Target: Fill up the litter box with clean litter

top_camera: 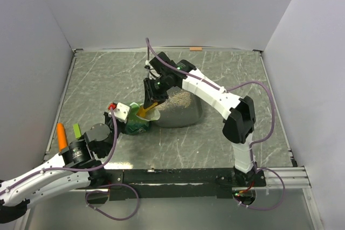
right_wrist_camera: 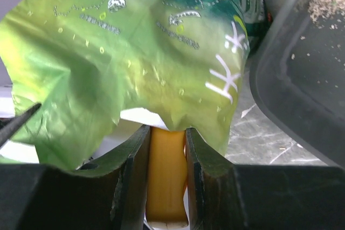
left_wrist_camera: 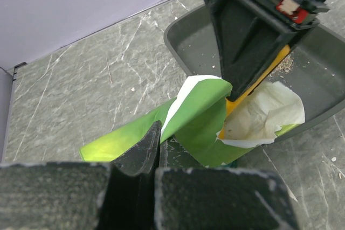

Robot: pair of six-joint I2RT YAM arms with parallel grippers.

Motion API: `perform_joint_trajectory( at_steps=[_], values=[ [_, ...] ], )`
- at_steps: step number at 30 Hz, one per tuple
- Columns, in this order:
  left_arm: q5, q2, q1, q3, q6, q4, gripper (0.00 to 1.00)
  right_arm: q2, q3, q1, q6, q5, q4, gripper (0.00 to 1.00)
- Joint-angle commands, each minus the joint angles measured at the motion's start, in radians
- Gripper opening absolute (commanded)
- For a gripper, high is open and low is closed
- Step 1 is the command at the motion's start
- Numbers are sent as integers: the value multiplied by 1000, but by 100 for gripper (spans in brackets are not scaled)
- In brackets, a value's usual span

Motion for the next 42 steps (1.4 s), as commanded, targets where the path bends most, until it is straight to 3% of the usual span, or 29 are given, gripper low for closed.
perform_joint_trajectory(
  at_steps=[1, 6, 11, 15, 21, 26, 35, 42],
  values=[
    [6, -16, -1, 47, -35, 40, 1, 76, 71, 10, 2, 5, -68, 0],
    [2, -16, -1, 45, -34, 41, 1, 104, 39, 7, 17, -24, 2, 0],
    [-12, -19, 1, 38, -26, 43, 1, 56, -138, -4, 61, -73, 166, 0],
    [-20, -13, 1, 36, -24, 41, 1, -19, -362, -22, 133, -148, 425, 0],
    [-21, 4, 1, 32, -21, 43, 1, -103, -584, -39, 215, -251, 695, 0],
    [-18, -2, -1, 24, -15, 53, 1, -129, -773, -57, 316, -335, 1037, 0],
    [-44, 18, 1, 9, -11, 70, 1, -146, -974, -76, 498, -464, 1575, 0],
    [-70, 26, 1, 1, -3, 73, 1, -183, -1090, -88, 611, -524, 1841, 0]
  ],
)
